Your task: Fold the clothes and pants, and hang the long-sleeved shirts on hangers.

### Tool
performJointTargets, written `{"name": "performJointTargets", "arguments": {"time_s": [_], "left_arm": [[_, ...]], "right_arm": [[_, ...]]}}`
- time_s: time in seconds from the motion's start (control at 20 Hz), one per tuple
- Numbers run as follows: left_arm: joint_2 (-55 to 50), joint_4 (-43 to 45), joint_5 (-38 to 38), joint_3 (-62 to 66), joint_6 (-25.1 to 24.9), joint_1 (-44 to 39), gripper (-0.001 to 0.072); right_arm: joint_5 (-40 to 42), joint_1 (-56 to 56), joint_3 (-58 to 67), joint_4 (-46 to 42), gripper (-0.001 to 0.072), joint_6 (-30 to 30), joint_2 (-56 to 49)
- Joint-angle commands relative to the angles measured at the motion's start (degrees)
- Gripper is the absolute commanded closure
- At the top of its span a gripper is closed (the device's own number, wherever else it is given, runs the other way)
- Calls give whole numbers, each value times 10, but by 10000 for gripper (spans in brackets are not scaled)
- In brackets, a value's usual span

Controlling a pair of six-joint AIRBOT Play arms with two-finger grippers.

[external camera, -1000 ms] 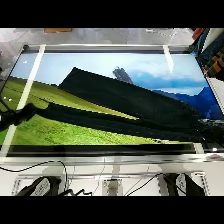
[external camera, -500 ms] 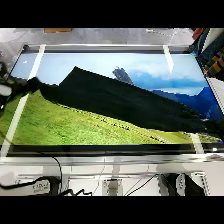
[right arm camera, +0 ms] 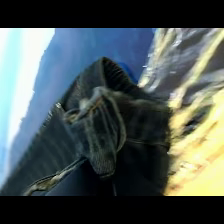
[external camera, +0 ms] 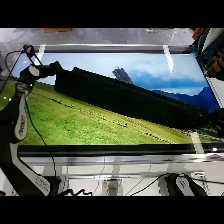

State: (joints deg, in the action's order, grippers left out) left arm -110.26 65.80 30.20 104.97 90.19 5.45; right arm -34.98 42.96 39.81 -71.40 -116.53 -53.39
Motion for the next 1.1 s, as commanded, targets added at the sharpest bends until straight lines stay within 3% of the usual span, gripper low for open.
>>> {"name": "performJointTargets", "arguments": {"time_s": [0.0,0.2,0.5,0.55,0.6,0.65,0.7,0.8,0.9,1.05], "left_arm": [[-61,6,-21,64,39,-24,691],[-82,6,-98,72,76,-35,691],[-94,2,-224,72,75,-58,665],[-94,2,-245,72,70,-60,511],[-94,2,-258,72,69,-61,220],[-93,2,-258,72,69,-61,1],[-89,3,-246,72,69,-60,1],[-77,3,-208,72,69,-48,1],[-61,7,-157,72,69,-27,1],[-34,24,-14,72,69,19,6]], "right_arm": [[116,-47,1,53,675,-50,-80],[236,-76,1,63,675,-156,-133],[335,-84,1,71,673,-169,-158],[356,-83,1,67,610,-168,-161],[372,-83,1,59,336,-163,-162],[376,-83,1,47,60,-158,-162],[375,-83,1,22,13,-158,-161],[370,-83,1,-16,18,-140,-155],[359,-83,1,-20,22,-81,-146],[327,-83,1,-20,22,-30,-139]]}}
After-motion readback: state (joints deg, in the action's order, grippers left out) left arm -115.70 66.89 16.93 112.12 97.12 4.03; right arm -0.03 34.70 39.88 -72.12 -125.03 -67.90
